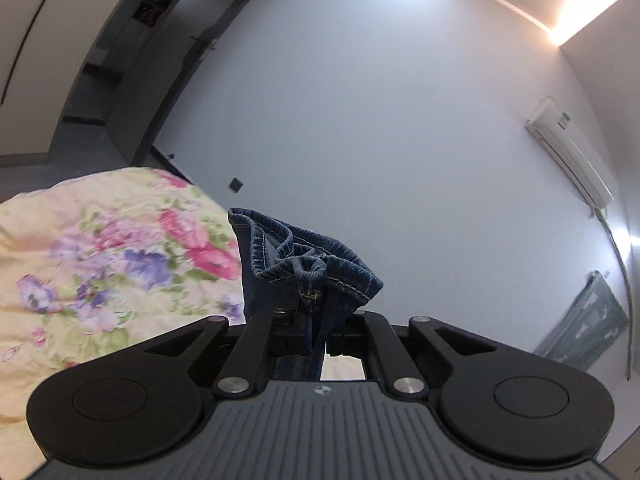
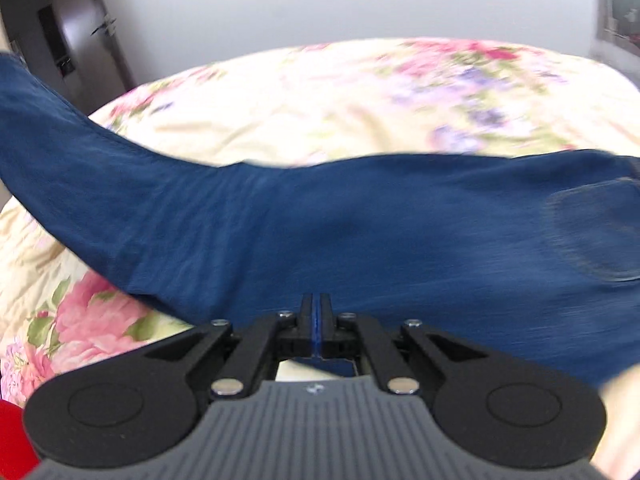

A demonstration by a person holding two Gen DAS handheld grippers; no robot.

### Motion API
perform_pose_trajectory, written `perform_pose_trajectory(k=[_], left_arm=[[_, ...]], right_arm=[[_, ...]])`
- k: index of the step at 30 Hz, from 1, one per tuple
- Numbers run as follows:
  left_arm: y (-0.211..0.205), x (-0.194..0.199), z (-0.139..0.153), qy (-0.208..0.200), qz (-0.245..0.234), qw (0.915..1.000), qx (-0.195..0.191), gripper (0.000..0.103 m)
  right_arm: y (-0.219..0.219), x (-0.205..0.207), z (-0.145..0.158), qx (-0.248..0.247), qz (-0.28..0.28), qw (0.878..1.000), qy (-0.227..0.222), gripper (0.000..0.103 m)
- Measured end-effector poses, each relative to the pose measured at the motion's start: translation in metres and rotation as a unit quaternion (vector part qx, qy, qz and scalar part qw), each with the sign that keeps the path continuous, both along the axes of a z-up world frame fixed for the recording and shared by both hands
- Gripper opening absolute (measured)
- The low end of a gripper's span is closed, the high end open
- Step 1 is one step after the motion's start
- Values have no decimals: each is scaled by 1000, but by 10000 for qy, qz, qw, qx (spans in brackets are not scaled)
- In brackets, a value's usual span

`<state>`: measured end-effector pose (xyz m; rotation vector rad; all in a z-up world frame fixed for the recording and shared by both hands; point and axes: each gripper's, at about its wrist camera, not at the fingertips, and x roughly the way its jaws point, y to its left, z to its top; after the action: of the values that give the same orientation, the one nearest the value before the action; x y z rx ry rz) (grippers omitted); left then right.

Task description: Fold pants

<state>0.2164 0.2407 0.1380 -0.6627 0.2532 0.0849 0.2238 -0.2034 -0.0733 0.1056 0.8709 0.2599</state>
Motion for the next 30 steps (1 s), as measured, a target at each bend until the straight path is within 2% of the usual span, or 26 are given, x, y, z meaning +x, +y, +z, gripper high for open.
perform_pose_trajectory(k=[4, 8, 12, 15, 19, 23, 27, 30], left_arm=[[-84, 11, 57, -192, -404, 9985, 310, 5], [-174, 27, 91, -265, -852, 9945, 551, 5], [-271, 52, 104, -257, -1318, 9875, 827, 5], [-345, 77, 94, -140, -1646, 9815, 967, 5], [-445, 105, 51, 85, -2050, 9713, 1206, 5], [-547, 116, -19, 557, -2544, 9554, 1395, 5], [-621, 112, -105, 1271, -3185, 9242, 1682, 5], [-648, 106, -157, 1682, -3734, 8941, 1814, 5]], right_arm=[[-64, -9, 19, 6, -322, 9992, -227, 0], [-135, -17, 35, 42, -655, 9971, -395, 0], [-205, -24, 43, 22, -940, 9941, -548, 0], [-255, -26, 46, 96, -1178, 9913, -588, 0], [-315, -36, 40, 240, -1536, 9864, -528, 0], [-353, -47, 19, 387, -1808, 9822, -331, 0], [-368, -48, -5, 442, -1905, 9806, -84, 0], [-378, -46, -15, 412, -1916, 9806, 36, 0]])
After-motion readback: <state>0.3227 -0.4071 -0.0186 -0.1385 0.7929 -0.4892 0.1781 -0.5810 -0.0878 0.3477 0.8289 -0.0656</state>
